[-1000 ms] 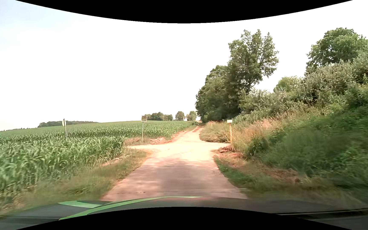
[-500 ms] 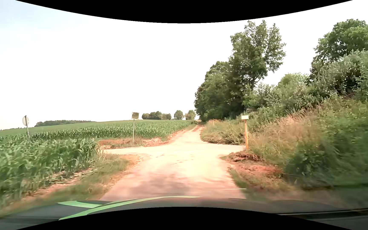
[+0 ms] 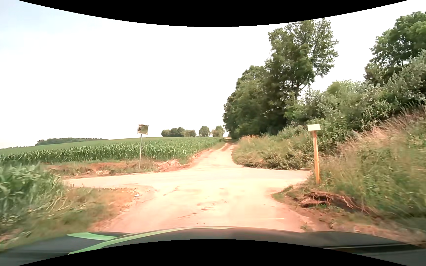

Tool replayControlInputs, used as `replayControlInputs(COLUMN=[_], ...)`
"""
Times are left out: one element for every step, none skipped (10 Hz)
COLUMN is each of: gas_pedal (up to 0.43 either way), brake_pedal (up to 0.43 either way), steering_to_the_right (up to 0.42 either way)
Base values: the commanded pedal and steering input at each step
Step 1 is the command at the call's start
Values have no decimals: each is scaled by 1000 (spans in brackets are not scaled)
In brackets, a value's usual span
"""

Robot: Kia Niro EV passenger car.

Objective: Follow the waypoints while adhering to traffic rules and regulations

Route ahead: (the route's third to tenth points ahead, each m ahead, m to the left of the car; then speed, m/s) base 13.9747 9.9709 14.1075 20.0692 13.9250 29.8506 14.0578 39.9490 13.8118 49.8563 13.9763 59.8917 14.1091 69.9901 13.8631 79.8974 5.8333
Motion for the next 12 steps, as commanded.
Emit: replayControlInputs(gas_pedal=[0,0,0,0,0,0,0,0,0,0,0,0], brake_pedal=[262,268,268,268,268,274,274,268,268,262,262,256], steering_to_the_right=[16,16,16,16,15,14,10,7,2,-7,-23,-39])
